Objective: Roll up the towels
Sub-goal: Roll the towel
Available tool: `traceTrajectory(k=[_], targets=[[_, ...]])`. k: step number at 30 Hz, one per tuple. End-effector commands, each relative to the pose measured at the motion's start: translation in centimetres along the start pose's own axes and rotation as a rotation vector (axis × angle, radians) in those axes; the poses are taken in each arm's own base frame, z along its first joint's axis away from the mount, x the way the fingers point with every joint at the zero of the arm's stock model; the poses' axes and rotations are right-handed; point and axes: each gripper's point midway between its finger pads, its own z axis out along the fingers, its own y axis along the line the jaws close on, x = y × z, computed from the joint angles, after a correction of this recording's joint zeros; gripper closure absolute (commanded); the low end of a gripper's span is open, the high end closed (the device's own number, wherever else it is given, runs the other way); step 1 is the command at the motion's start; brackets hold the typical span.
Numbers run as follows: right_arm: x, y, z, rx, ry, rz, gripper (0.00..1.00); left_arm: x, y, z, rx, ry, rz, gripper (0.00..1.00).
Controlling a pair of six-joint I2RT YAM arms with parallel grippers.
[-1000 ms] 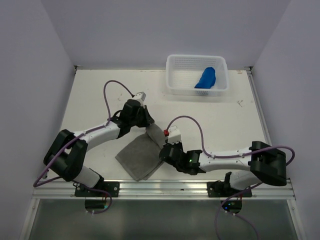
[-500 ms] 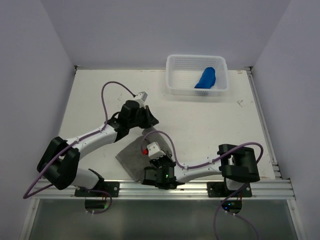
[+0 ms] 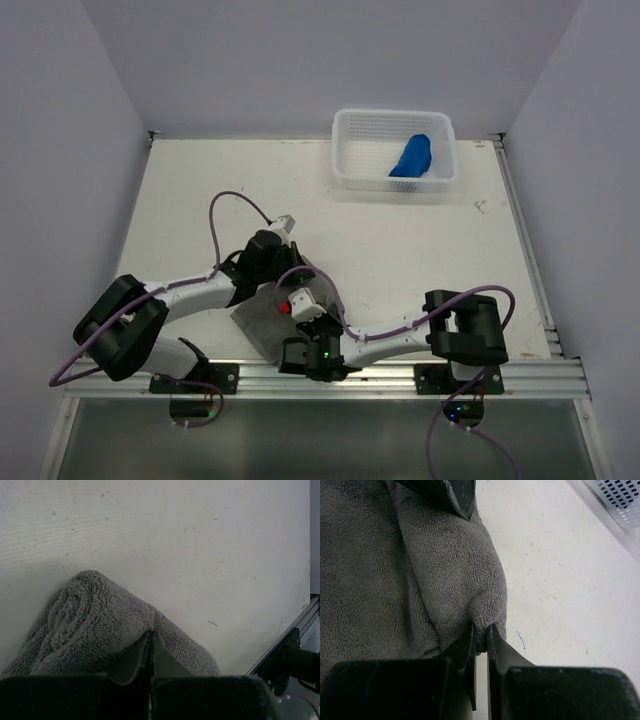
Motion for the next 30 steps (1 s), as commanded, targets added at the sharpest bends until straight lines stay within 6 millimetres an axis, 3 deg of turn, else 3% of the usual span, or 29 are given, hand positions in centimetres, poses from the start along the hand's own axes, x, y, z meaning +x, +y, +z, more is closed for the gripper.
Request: traceTrajectory(k=[1, 3, 6, 7, 8, 11, 13, 14, 16, 21, 22, 30], targets=[[-1.9, -0.1, -0.7, -0.038, -0.019, 0.111, 0.97, 0.7, 1.4, 0.5, -0.045, -0.008, 0.005, 1.0], [-1.7, -0.5, -0.6, -0.058, 0.004, 0.135, 0.86, 0.7, 1.9, 0.6, -0.065, -0.014, 0.01, 1.0], [-2.6, -1.6, -1.0, -0.118, 0.025, 0.235, 0.77, 0.7, 2.4, 0.6, -0.088, -0.02, 0.021, 1.0], [-3.0, -1.1, -1.3, -0.172, 0.034, 0.285, 0.68, 0.9, 2.6, 0.5, -0.091, -0.017, 0.021, 1.0], [-3.8, -2.5, -1.6, -0.203, 0.024, 0.332, 0.63, 0.8, 2.6, 0.5, -0.092, -0.02, 0.022, 1.0], [-5.0, -3.7, -2.2, -0.336, 0.029, 0.497, 0.49, 0.9, 2.8, 0.3, -0.094, -0.027, 0.028, 1.0], [-5.9, -4.9, -1.7, -0.379, 0.019, 0.631, 0.44, 0.8, 2.9, 0.2, -0.098, -0.031, 0.028, 1.0], [-6.0, -4.3, -2.1, -0.457, 0.037, 0.667, 0.38, 0.7, 2.9, 0.2, -0.097, -0.034, 0.029, 1.0], [-5.4, -5.0, -1.9, -0.504, 0.054, 0.752, 0.36, 0.9, 3.0, 0.2, -0.099, -0.03, 0.028, 1.0], [-5.4, -4.2, -0.6, -0.667, 0.134, 0.954, 0.23, 1.1, 2.9, 0.1, -0.089, -0.029, 0.024, 1.0], [-5.2, -4.0, 0.5, -0.663, 0.149, 0.982, 0.22, 1.1, 2.9, 0.1, -0.089, -0.03, 0.023, 1.0], [-2.7, -1.1, 2.6, -0.698, 0.263, 1.028, 0.21, 1.4, 3.2, 0.1, -0.094, -0.022, 0.02, 1.0]])
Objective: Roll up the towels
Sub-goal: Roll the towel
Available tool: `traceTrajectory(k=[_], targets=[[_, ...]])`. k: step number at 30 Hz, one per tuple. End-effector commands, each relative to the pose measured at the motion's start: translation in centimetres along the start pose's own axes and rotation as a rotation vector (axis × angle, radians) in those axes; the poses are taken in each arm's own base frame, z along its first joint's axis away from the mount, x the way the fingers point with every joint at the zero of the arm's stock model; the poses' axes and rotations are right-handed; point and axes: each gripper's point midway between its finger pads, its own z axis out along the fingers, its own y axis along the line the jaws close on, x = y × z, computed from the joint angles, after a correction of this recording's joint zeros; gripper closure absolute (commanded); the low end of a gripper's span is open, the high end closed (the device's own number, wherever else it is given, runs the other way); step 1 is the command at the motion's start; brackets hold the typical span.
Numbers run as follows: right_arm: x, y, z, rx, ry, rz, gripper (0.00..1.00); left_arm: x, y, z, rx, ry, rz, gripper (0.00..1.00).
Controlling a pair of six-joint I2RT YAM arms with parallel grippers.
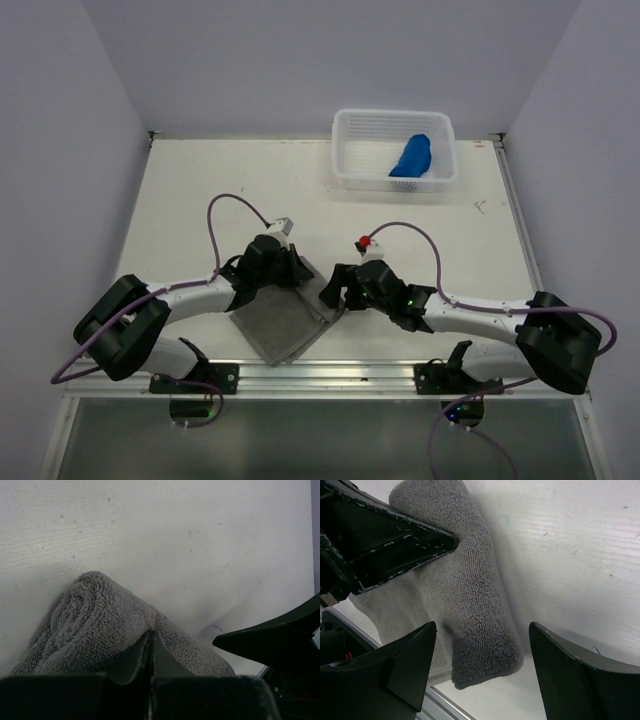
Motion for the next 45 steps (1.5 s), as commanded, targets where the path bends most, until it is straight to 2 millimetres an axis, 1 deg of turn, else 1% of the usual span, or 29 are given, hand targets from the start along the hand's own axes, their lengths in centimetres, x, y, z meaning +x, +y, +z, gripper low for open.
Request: traceTrajectory(k=[1, 5, 7, 8, 9, 14, 15, 17, 18, 20, 21, 23, 24, 25, 26, 27, 28, 29, 31, 32, 33, 34, 35, 36, 37, 38, 39, 40, 45], targets=[[0.2, 2.4, 0.7, -0.119, 0.021, 0.059, 0.21, 1.4, 2.5, -0.3, -0.087, 0.027, 0.015, 1.0], [2.0, 1.2, 1.6, -0.102, 0.065, 0.058, 0.22, 1.5, 2.6, -0.3, -0.09, 0.024, 0.015, 1.0], [2.4, 0.9, 1.9, -0.1, 0.068, 0.062, 0.24, 1.6, 2.6, -0.3, -0.089, 0.027, 0.015, 1.0], [2.9, 0.5, 2.0, -0.094, 0.078, 0.067, 0.31, 1.6, 2.5, -0.3, -0.083, 0.026, 0.015, 1.0], [3.0, 0.3, 2.1, -0.088, 0.078, 0.067, 0.35, 1.6, 2.5, -0.3, -0.08, 0.027, 0.017, 1.0], [2.6, -0.4, 2.3, -0.059, 0.054, 0.015, 0.6, 1.0, 2.1, -0.3, -0.078, 0.021, 0.025, 1.0], [2.3, -0.5, 2.3, -0.052, 0.042, 0.005, 0.69, 0.3, 1.5, -0.2, -0.073, 0.009, 0.028, 1.0], [2.1, -0.8, 2.3, -0.04, 0.036, -0.029, 0.77, -0.4, 1.3, -0.1, -0.089, 0.003, 0.045, 1.0], [1.8, -1.1, 2.2, -0.021, 0.017, -0.036, 0.83, -2.0, 0.2, 0.0, -0.078, -0.025, 0.055, 1.0], [1.6, -1.3, 2.0, -0.007, -0.007, -0.056, 0.87, -3.2, -0.2, 0.1, -0.092, -0.03, 0.076, 1.0], [1.4, -1.5, 1.9, 0.005, -0.027, -0.066, 0.89, -5.0, -1.5, 0.2, -0.072, -0.059, 0.085, 1.0], [0.7, -1.5, 1.5, 0.045, -0.086, -0.101, 0.93, -6.5, -1.5, 0.4, -0.09, -0.064, 0.101, 1.0], [0.5, -1.4, 1.4, 0.057, -0.102, -0.115, 0.94, -8.4, -2.8, 0.4, -0.073, -0.097, 0.111, 1.0], [0.3, -1.7, 1.1, 0.107, -0.141, -0.162, 0.97, -8.7, -2.6, 0.7, -0.088, -0.089, 0.119, 1.0], [-0.3, -0.9, 1.0, 0.116, -0.168, -0.182, 0.98, -9.3, -3.0, 0.9, -0.086, -0.094, 0.124, 1.0], [-0.4, -0.7, 0.9, 0.137, -0.182, -0.205, 0.99, -10.9, -4.3, 0.8, -0.064, -0.125, 0.131, 1.0], [0.0, -0.7, 0.6, 0.163, -0.186, -0.247, 0.99, -10.6, -4.1, 1.0, -0.077, -0.101, 0.13, 1.0], [-1.1, -0.5, 0.4, 0.199, -0.238, -0.256, 1.0, -10.8, -4.5, 1.1, -0.068, -0.099, 0.13, 1.0], [-1.0, -0.7, 0.1, 0.252, -0.256, -0.303, 1.0, -11.5, -5.6, 1.1, -0.038, -0.108, 0.124, 1.0], [-1.4, -0.2, 0.0, 0.262, -0.276, -0.318, 1.0, -11.7, -6.0, 1.1, -0.026, -0.111, 0.122, 1.0], [-2.0, -0.8, -0.2, 0.319, -0.32, -0.342, 1.0, -11.7, -6.2, 1.1, -0.014, -0.108, 0.121, 1.0], [-1.6, -1.0, -0.4, 0.348, -0.315, -0.383, 1.0, -11.6, -6.4, 1.1, -0.01, -0.11, 0.121, 1.0], [-2.1, -0.5, -0.6, 0.366, -0.341, -0.39, 1.0, -11.5, -6.5, 1.2, -0.008, -0.107, 0.123, 1.0], [-2.5, -0.8, -0.8, 0.405, -0.365, -0.408, 1.0, -11.3, -6.6, 1.2, -0.008, -0.102, 0.126, 1.0], [-2.1, -1.4, -0.8, 0.445, -0.359, -0.433, 1.0, -11.0, -6.7, 1.3, -0.005, -0.098, 0.13, 1.0], [-2.4, -1.0, -0.9, 0.46, -0.374, -0.435, 1.0, -10.8, -6.6, 1.4, -0.008, -0.092, 0.129, 1.0], [-2.7, -1.2, -1.0, 0.49, -0.397, -0.443, 1.0, -10.4, -6.5, 1.4, -0.009, -0.085, 0.128, 1.0], [-2.3, -1.8, -1.0, 0.521, -0.387, -0.456, 1.0, -10.1, -6.5, 1.5, -0.008, -0.076, 0.127, 1.0], [-2.1, -1.4, -0.6, 0.598, -0.392, -0.534, 1.0, -9.1, -6.8, 1.7, 0.016, -0.074, 0.125, 1.0]])
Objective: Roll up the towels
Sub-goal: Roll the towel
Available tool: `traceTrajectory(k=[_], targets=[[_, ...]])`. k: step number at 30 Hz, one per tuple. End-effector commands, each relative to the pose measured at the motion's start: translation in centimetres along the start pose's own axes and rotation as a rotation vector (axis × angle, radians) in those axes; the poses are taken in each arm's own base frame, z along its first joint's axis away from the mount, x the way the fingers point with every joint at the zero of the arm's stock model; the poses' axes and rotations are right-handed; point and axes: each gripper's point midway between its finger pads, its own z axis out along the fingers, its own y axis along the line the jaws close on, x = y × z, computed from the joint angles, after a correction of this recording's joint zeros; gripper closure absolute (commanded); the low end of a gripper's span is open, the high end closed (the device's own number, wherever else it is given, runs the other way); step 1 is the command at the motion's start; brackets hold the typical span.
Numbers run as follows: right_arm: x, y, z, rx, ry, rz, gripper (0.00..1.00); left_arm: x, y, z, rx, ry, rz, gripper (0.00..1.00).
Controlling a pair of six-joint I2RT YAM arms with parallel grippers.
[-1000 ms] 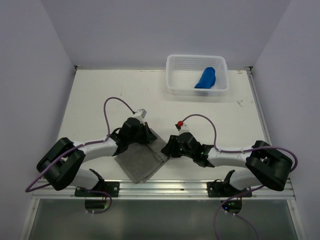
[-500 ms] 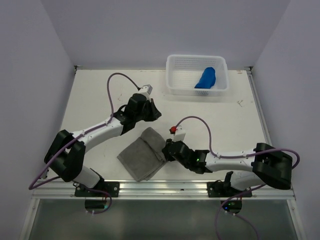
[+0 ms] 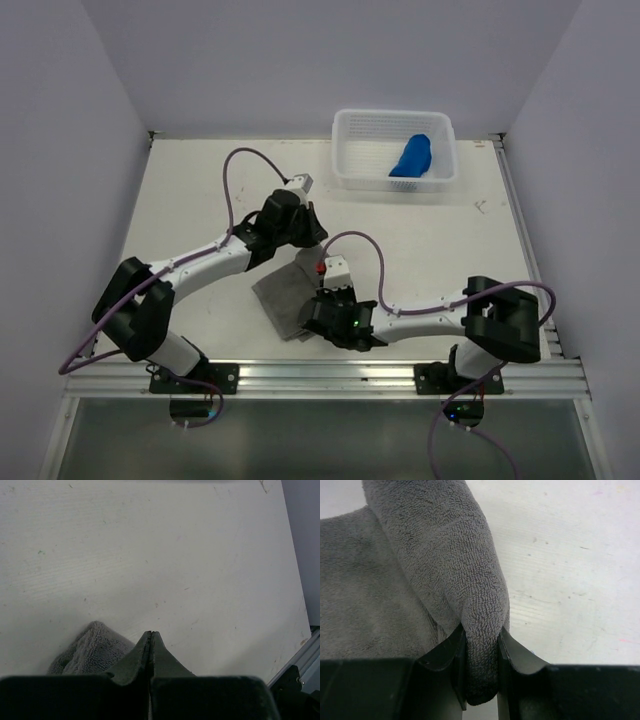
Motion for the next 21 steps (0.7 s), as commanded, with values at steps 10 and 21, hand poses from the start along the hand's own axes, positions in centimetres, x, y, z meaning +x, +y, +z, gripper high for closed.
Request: traceTrajectory(k=[10, 21], targets=[[0.1, 2.5, -0.7, 0.18, -0.099, -0.346, 1.0, 2.4, -2.2, 0.0, 0.077, 0.016, 0.01, 1.0], [2.1, 4.3, -0.1, 0.126, -0.056, -0.378, 0.95, 8.7, 3.4, 0.0, -0.073, 0.124, -0.062, 1.0]])
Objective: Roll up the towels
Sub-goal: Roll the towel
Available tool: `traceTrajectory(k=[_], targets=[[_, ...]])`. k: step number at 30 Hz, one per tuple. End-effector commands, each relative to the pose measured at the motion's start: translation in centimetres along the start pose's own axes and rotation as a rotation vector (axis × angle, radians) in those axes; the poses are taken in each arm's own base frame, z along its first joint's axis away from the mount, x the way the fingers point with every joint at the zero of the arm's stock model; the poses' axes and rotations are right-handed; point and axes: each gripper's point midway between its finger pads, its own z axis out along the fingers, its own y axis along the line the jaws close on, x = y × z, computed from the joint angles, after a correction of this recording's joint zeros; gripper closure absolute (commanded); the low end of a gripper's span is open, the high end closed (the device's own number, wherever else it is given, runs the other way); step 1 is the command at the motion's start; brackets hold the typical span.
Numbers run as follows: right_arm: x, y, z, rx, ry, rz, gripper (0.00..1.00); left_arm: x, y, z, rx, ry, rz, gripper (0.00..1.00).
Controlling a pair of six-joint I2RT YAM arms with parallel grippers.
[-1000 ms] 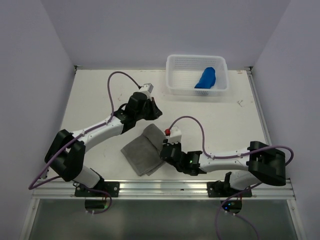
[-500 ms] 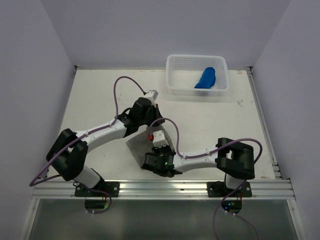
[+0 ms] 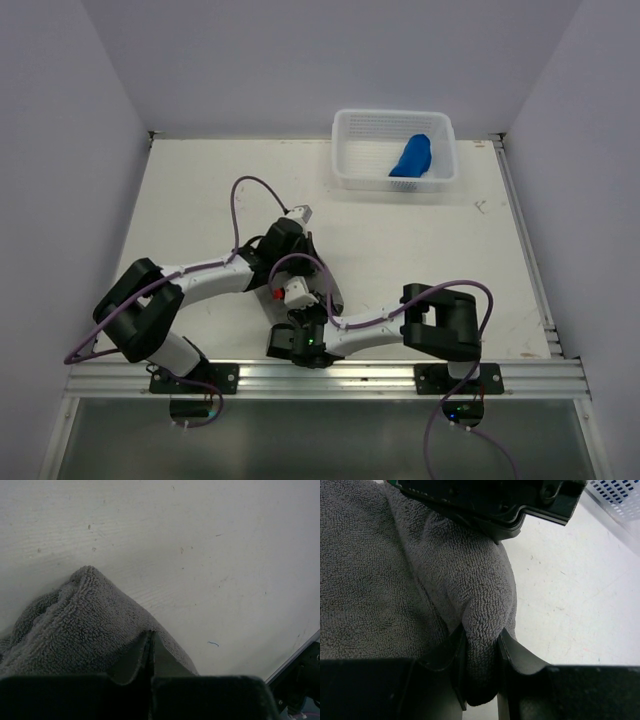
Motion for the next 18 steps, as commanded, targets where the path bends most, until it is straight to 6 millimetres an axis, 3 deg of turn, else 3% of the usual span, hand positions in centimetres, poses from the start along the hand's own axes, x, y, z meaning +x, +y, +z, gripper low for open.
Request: traceTrajectory(k=[1, 3, 4, 9, 10, 12, 13, 18], targets=[[0.8, 1.3, 0.0, -0.04, 0.036, 0.01, 0.93, 0.7, 1.4, 0.0, -0.047, -0.01, -0.021, 1.0], [0.7, 1.5, -0.1, -0.049, 0.04, 0.011, 0.87, 1.4, 2.4, 0.1, -0.078, -0.002, -0.022, 1.0], [0.5, 1.6, -0.3, -0.062, 0.046, 0.018, 0.77, 1.6, 2.7, 0.1, -0.085, -0.001, -0.02, 1.0], [-1.4, 0.9, -1.7, -0.145, 0.049, 0.11, 0.48, 2.7, 4.4, 0.1, -0.133, 0.006, -0.029, 1.0], [-1.3, 0.5, -1.8, -0.157, 0.051, 0.13, 0.45, 2.8, 4.6, 0.1, -0.136, 0.008, -0.03, 1.0], [-3.2, -0.4, -3.0, -0.219, 0.034, 0.235, 0.41, 3.1, 5.0, -0.2, -0.145, 0.004, -0.031, 1.0], [-2.5, -0.9, -3.1, -0.231, 0.038, 0.24, 0.4, 3.0, 5.0, -0.2, -0.144, 0.001, -0.032, 1.0], [-4.4, -2.5, -5.4, -0.383, 0.019, 0.421, 0.33, 3.9, 5.8, -0.3, -0.149, 0.01, -0.044, 1.0]])
